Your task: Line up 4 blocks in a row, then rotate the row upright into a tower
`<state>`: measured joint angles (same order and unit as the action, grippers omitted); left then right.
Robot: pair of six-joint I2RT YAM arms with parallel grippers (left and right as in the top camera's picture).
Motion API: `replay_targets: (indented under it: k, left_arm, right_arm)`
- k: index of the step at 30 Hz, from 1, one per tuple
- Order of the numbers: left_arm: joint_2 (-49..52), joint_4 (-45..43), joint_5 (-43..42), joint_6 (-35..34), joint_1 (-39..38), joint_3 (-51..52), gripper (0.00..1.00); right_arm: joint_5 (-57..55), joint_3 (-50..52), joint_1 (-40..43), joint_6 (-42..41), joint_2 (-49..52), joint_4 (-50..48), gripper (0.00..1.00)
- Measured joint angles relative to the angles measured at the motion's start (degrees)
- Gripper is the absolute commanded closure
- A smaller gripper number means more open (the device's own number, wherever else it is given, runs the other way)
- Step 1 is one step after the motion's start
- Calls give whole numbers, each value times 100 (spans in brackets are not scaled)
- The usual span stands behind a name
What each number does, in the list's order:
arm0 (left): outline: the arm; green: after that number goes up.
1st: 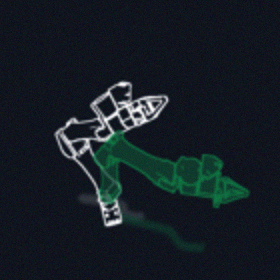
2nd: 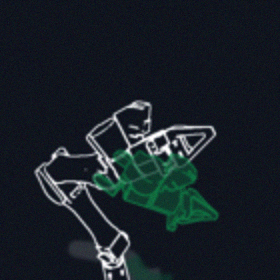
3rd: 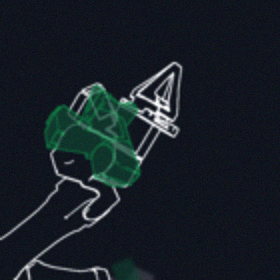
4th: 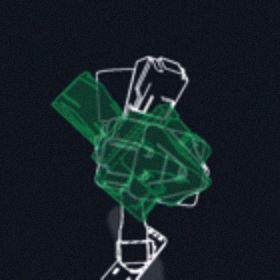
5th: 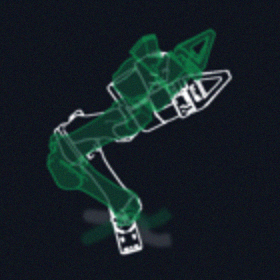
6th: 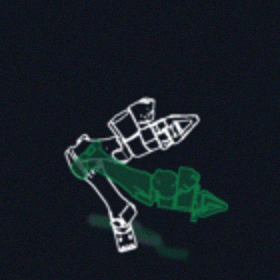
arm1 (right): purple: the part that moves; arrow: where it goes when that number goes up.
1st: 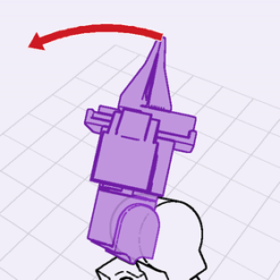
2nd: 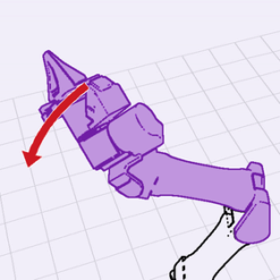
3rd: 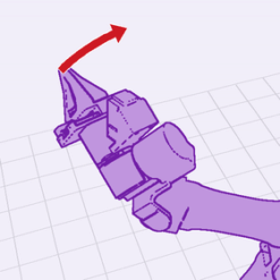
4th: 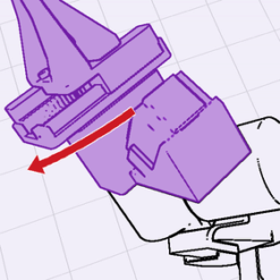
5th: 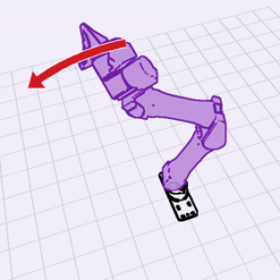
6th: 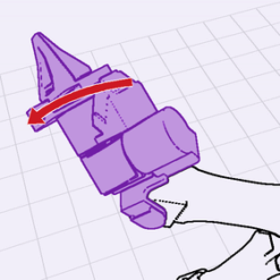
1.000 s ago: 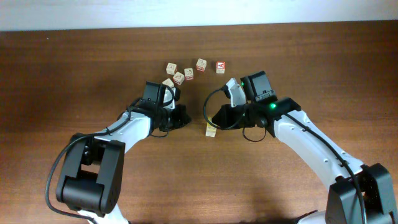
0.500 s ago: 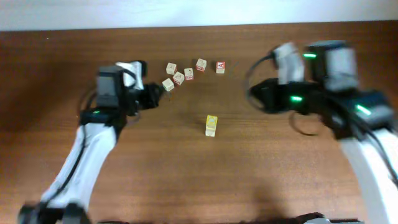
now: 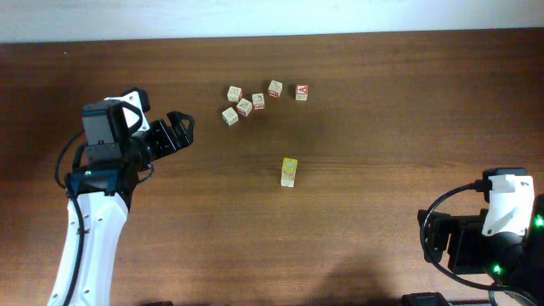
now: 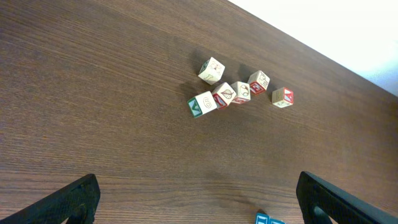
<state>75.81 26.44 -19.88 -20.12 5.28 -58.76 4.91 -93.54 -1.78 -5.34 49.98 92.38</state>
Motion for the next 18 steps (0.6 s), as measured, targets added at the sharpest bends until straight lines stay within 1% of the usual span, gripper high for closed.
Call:
replay_targets:
  k: [2, 3, 5, 6, 7, 8, 9, 10, 11, 13, 14, 15, 16, 18]
  left_arm:
    - [0, 0, 0, 0, 0, 0, 1]
    - [0, 0, 2, 0, 0, 0, 1]
    - [0, 9, 7, 0, 0, 0, 1]
    - [0, 7, 9, 0, 0, 0, 1]
    - [-2, 13, 24, 0, 0, 0, 1]
    - [-7, 35, 39, 0, 0, 0, 1]
    - [-15, 17, 42, 0, 0, 0, 1]
    - [-28, 35, 44, 0, 0, -2, 1]
    - [-28, 31, 44, 0, 0, 0, 1]
    - [-35, 22, 44, 0, 0, 2, 1]
    - [-39, 9, 44, 0, 0, 2, 1]
    - [-39, 22, 44, 0, 0, 4, 1]
    - [-39, 42, 44, 0, 0, 4, 1]
    - [-39, 33, 42, 0, 0, 4, 1]
  right_arm:
    - [-2, 0, 0, 0, 0, -2, 1]
    - [-168, 46, -2, 2, -4, -245, 1]
    - [-636, 494, 0, 131, -85, -1130, 1]
    - [-780, 1650, 0, 411, -636, -2994, 1]
    - [-848, 2575, 0, 551, -1123, -4015, 1]
    - [-870, 3440, 0, 673, -1602, -4631, 1]
    - [-874, 4570, 0, 726, -2127, -6164, 1]
    - [-883, 5285, 0, 739, -2540, -6492, 1]
    - [-852, 6081, 24, 752, -3049, -7202, 1]
    - [-791, 6701, 81, 750, -3576, -7359, 1]
    - [-745, 7326, 101, 756, -4151, -7768, 1]
    - [-739, 7514, 103, 754, -4273, -7836, 1]
    - [-675, 7973, 103, 752, -4548, -8299, 1]
    - [-525, 8686, 107, 754, -4911, -8828, 1]
